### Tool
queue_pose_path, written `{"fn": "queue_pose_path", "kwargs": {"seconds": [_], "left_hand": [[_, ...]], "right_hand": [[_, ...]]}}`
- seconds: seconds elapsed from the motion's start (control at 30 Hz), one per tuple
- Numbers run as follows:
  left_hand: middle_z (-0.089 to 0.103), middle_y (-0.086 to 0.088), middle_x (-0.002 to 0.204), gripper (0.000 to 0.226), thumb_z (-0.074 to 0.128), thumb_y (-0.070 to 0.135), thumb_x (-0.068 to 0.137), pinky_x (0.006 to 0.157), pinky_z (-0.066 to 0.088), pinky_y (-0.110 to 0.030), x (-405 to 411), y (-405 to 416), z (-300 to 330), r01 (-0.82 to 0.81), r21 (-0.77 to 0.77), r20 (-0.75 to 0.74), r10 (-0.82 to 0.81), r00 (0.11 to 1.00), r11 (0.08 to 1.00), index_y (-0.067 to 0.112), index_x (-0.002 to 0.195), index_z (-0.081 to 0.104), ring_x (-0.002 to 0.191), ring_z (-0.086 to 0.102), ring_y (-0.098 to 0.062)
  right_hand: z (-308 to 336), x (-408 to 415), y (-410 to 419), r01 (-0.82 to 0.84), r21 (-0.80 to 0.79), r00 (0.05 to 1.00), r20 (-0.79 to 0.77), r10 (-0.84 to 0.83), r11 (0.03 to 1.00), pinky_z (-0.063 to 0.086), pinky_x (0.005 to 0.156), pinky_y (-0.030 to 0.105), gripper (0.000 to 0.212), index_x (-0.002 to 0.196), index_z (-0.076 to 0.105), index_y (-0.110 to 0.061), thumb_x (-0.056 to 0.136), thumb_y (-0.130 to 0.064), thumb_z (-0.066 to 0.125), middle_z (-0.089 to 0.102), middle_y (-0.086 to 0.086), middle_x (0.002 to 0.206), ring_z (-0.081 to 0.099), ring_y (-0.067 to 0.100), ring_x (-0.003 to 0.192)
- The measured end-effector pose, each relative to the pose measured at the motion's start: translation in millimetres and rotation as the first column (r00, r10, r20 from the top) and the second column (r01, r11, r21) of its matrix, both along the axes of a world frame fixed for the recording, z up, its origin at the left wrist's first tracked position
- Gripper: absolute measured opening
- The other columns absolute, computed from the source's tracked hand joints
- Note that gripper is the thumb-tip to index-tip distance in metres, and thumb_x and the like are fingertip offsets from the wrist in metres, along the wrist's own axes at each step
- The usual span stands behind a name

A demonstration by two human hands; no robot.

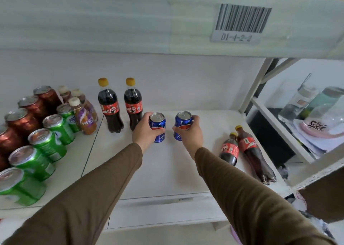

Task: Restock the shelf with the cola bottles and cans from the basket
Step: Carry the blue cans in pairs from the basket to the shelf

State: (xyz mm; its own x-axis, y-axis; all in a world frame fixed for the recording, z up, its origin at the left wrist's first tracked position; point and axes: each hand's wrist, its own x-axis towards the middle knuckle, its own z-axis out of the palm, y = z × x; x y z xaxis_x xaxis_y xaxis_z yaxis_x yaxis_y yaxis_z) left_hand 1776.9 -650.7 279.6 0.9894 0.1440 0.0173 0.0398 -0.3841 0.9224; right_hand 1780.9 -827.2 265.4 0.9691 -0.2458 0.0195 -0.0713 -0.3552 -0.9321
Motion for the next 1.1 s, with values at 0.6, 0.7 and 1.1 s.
{"fn": "queue_pose_path", "kwargs": {"seconds": [0.6,0.7,1.1], "left_hand": [[0.063,0.003,0.125,0.067,0.087,0.011,0.076,0.099,0.051,-0.033,57,-17,0,-0.062,0.035,0.037,0.061,0.997,0.997,0.022,0.13,0.05,0.116,0.06,-0.017],[0.062,0.003,0.126,0.069,0.086,0.009,0.076,0.1,0.051,-0.034,58,-19,0,-0.064,0.04,0.035,0.063,0.997,0.997,0.022,0.133,0.049,0.116,0.059,-0.016],[0.06,-0.003,0.136,0.075,0.082,0.004,0.08,0.095,0.047,-0.028,58,-24,-1,-0.071,0.063,-0.001,0.071,0.997,0.995,0.019,0.142,0.042,0.123,0.058,-0.02]], "right_hand": [[-14,71,3,-0.039,-0.015,0.999,0.023,0.039,0.999,0.049,0.077,0.026,0.068,0.115,0.035,-0.035,0.074,-0.032,0.089,0.057,-0.011,0.11,0.06,0.014,0.097],[-14,72,2,-0.054,-0.002,0.998,0.017,0.054,0.999,0.047,0.074,0.022,0.069,0.116,0.035,-0.035,0.073,-0.029,0.089,0.057,-0.011,0.111,0.06,0.012,0.097],[-16,73,-4,-0.09,-0.058,0.996,-0.022,0.088,0.994,0.055,0.099,0.038,0.071,0.134,0.042,-0.02,0.078,-0.012,0.086,0.062,0.002,0.134,0.062,0.022,0.119]]}}
